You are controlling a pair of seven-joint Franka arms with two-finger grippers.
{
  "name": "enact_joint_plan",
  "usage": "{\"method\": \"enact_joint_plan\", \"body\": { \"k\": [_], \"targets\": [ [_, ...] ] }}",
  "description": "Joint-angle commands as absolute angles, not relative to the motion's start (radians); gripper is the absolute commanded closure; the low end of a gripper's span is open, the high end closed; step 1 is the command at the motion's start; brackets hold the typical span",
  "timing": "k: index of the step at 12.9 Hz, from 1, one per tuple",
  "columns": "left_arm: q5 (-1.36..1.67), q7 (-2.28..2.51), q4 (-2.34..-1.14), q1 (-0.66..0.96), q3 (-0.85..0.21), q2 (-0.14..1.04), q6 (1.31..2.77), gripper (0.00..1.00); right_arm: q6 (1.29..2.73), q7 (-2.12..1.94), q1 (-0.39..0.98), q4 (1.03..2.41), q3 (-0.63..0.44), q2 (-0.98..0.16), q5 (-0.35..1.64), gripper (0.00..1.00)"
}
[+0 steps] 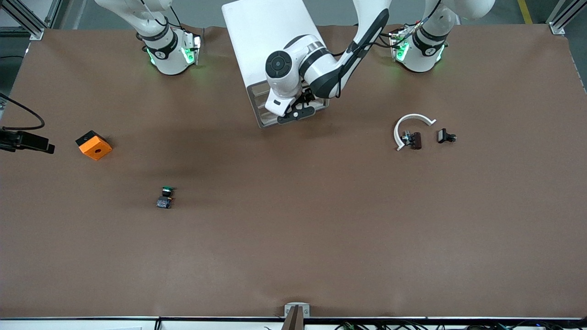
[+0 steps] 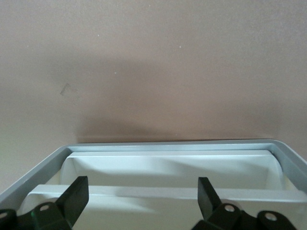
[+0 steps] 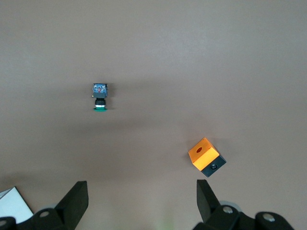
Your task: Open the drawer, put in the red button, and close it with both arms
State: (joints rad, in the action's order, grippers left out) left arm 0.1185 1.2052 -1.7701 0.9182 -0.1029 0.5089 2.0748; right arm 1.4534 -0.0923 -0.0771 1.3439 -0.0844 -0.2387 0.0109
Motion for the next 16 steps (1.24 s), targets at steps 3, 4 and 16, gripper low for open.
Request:
{"method": "enact_joint_plan", "body": {
  "k": [3, 4, 16],
  "targets": [
    [0.014, 1.192, -1.678, 0.745, -0.094, 0.503, 2.052, 0.0, 1.44, -0.089, -0.092, 1.301, -0.069, -0.232, -0.002, 0.0],
    [-0.018, 1.175, -1.671, 0.7, -0.092, 0.496, 2.052, 0.0, 1.434, -0.09, -0.092, 1.287, -0.069, -0.232, 0.005, 0.0],
    [-0.044, 0.638, -1.582, 0.168, -0.095, 0.267, 1.849, 0.0, 1.497, 0.026, -0.08, 1.698, -0.06, 0.15, 0.017, 0.0]
  ]
}}
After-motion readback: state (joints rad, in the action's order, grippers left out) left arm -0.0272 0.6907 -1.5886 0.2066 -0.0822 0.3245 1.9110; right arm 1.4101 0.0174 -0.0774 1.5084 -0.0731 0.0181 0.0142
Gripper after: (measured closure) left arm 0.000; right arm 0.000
